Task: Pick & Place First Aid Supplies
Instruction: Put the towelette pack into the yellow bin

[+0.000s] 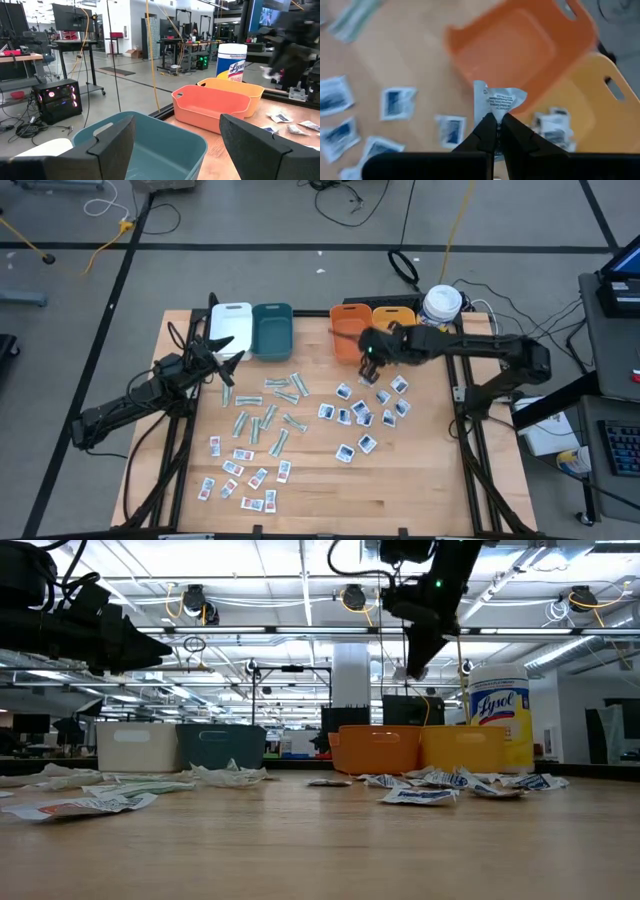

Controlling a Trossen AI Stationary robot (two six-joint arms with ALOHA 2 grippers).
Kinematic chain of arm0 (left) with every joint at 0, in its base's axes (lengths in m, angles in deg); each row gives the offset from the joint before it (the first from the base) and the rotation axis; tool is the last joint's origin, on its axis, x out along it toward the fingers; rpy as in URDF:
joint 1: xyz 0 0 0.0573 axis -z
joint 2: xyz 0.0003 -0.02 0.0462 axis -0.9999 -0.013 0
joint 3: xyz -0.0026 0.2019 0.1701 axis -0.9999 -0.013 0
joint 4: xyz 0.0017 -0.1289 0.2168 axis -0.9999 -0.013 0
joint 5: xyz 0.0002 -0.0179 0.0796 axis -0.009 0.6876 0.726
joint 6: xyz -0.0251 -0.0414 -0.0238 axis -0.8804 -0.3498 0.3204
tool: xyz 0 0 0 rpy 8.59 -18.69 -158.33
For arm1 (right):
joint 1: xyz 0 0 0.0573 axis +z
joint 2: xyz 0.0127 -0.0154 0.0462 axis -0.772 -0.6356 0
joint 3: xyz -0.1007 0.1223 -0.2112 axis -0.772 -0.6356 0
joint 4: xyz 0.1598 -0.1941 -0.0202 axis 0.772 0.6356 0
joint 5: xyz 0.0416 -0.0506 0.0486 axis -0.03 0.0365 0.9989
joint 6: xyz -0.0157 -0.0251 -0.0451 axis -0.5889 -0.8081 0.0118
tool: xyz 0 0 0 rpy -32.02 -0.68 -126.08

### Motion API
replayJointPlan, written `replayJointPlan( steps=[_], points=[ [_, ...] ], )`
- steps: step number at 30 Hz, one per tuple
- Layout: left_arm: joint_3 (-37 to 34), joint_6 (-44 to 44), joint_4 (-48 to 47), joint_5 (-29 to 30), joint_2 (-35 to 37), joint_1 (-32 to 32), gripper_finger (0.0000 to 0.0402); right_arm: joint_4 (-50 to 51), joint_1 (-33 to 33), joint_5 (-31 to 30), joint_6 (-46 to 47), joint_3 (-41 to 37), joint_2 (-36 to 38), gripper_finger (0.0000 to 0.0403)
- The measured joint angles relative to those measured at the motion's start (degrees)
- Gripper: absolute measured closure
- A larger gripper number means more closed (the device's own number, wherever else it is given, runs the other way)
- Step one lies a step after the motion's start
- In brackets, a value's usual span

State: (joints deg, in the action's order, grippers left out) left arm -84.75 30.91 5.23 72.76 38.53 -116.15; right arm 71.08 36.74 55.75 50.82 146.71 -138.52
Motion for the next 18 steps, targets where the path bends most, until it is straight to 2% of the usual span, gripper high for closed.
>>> replayJointPlan(
  steps=[5, 12, 18],
  points=[
    [0.01, 0.01, 0.00, 0.00, 0.00, 0.00, 0.0105, 1.55, -7.99, -0.05, 1.73, 0.00, 0.00, 0.0392],
    [0.02, 0.00, 0.00, 0.02, 0.00, 0.00, 0.0105, 1.25, -18.45, -0.17, -0.35, 0.00, 0.00, 0.0392],
    [0.01, 0.01, 0.00, 0.01, -0.02, -0.01, 0.0105, -0.85, -21.60, -0.12, -1.02, -1.79, -0.87, 0.0392]
  ],
)
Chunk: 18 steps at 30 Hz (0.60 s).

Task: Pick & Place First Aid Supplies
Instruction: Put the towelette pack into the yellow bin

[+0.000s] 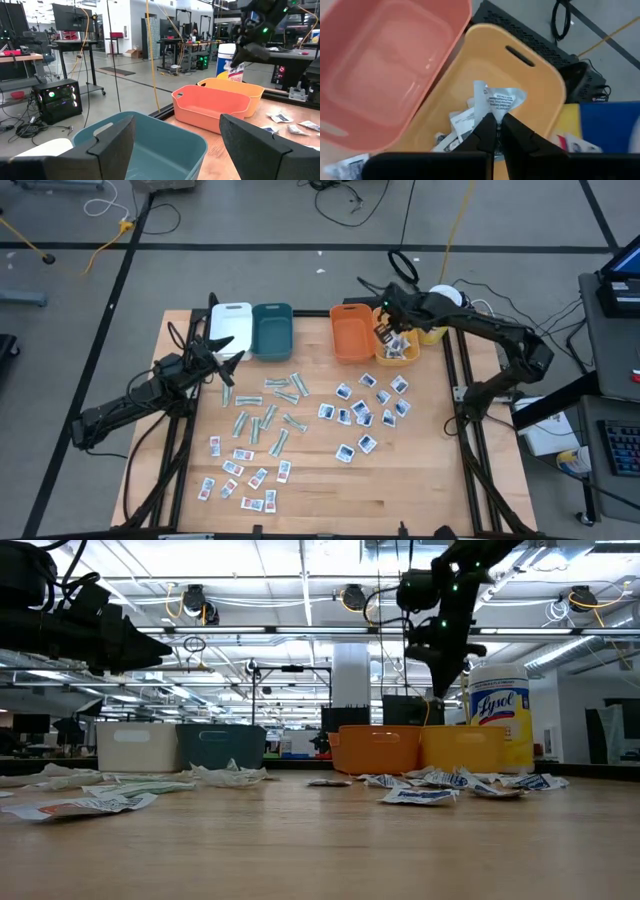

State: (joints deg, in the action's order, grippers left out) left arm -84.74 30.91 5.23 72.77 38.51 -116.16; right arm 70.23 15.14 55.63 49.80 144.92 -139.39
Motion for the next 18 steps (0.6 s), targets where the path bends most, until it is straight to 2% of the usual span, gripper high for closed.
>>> replayJointPlan(
  steps=[13, 18],
  points=[
    [0.00, 0.00, 0.00, 0.01, 0.00, 0.00, 0.0105, -9.64, 0.11, 0.44, -1.11, -12.66, -2.64, 0.0392],
    [0.01, 0.01, 0.00, 0.01, 0.00, -0.01, 0.0105, -11.10, -0.18, 0.34, -1.29, -13.77, -2.67, 0.0387]
  ],
)
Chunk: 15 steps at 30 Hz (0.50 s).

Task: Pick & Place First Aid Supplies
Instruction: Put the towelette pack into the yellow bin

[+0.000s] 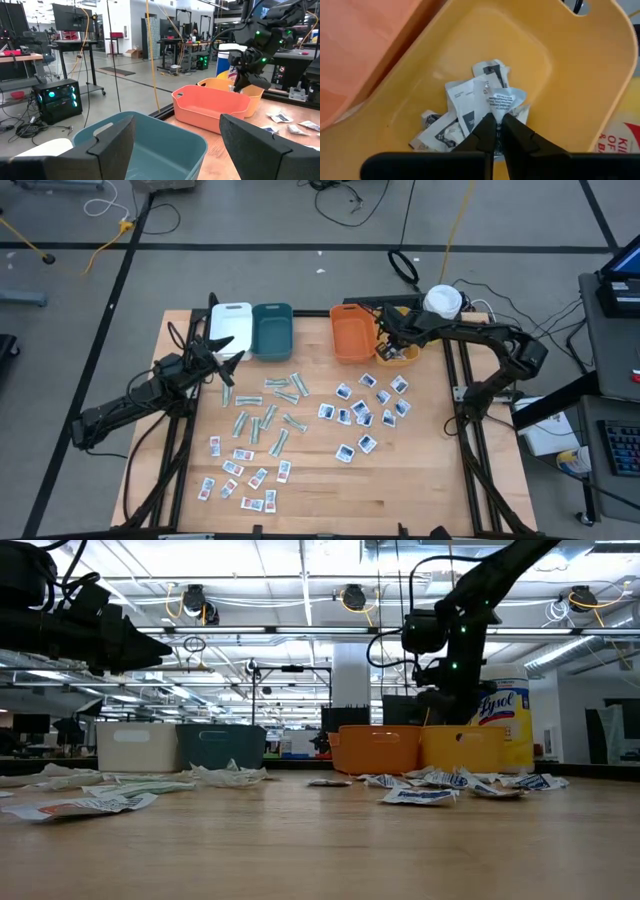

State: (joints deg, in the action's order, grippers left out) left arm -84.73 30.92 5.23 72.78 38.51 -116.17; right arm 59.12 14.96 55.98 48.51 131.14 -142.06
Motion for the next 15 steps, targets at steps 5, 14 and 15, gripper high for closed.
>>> replayJointPlan(
  steps=[5, 14, 15],
  points=[
    [-0.01, 0.00, 0.00, 0.00, 0.00, 0.00, 0.0105, 1.46, -0.08, 0.09, 0.38, 0.00, -0.02, 0.0340],
    [0.00, -0.02, 0.00, 0.00, 0.00, 0.00, 0.0105, 4.41, 0.08, 1.19, -1.38, 1.00, -0.02, 0.0200],
    [-0.01, -0.01, 0.00, 0.00, 0.01, 0.00, 0.0105, 5.64, 0.14, 1.87, -1.22, 1.58, -0.02, 0.0192]
  ],
)
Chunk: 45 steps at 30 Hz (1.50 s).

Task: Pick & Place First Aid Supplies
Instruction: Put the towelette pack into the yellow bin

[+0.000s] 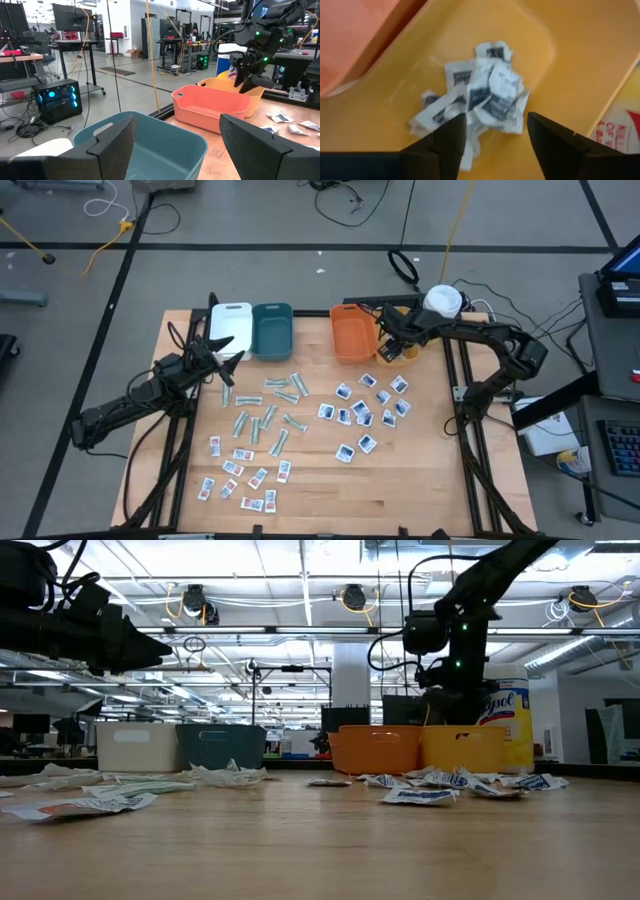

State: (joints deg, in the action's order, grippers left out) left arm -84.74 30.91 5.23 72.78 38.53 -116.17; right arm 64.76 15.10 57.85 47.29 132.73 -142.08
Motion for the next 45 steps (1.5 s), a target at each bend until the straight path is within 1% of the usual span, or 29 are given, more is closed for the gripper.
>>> replayJointPlan(
  steps=[4, 10, 14, 16, 19, 21, 35, 42, 45],
  points=[
    [-0.01, 0.01, 0.00, 0.00, -0.01, 0.00, 0.0105, 5.82, 0.04, 2.31, 1.91, 2.63, 0.14, 0.0180],
    [0.01, -0.01, 0.00, 0.00, -0.01, 0.01, 0.0105, 14.12, 0.77, 4.40, 2.83, 6.42, 0.48, 0.0184],
    [0.00, -0.01, 0.00, 0.00, -0.01, 0.00, 0.0105, 16.64, 1.72, 4.58, 3.42, 8.30, 1.56, 0.0190],
    [0.00, -0.01, 0.00, 0.00, -0.01, 0.01, 0.0105, 17.55, 2.46, 5.97, 3.54, 8.97, 2.07, 0.0192],
    [0.00, 0.00, 0.00, 0.00, -0.01, 0.00, 0.0105, 17.98, 3.40, 9.67, 5.33, 9.26, 3.54, 0.0192],
    [-0.01, 0.01, 0.00, 0.00, -0.01, 0.00, 0.0105, 18.03, 4.53, 10.48, 6.94, 9.24, 4.20, 0.0192],
    [0.01, 0.01, 0.00, 0.00, -0.01, 0.00, 0.0105, 18.10, 15.23, 10.50, 20.30, 0.37, 10.83, 0.0192],
    [0.01, -0.01, 0.00, 0.00, -0.01, 0.00, 0.0105, 17.60, 18.03, 10.35, 25.43, -1.86, 12.76, 0.0193],
    [-0.01, -0.01, 0.00, 0.00, -0.01, 0.02, 0.0105, 16.47, 18.85, 10.22, 27.39, -4.38, 12.58, 0.0193]
  ],
)
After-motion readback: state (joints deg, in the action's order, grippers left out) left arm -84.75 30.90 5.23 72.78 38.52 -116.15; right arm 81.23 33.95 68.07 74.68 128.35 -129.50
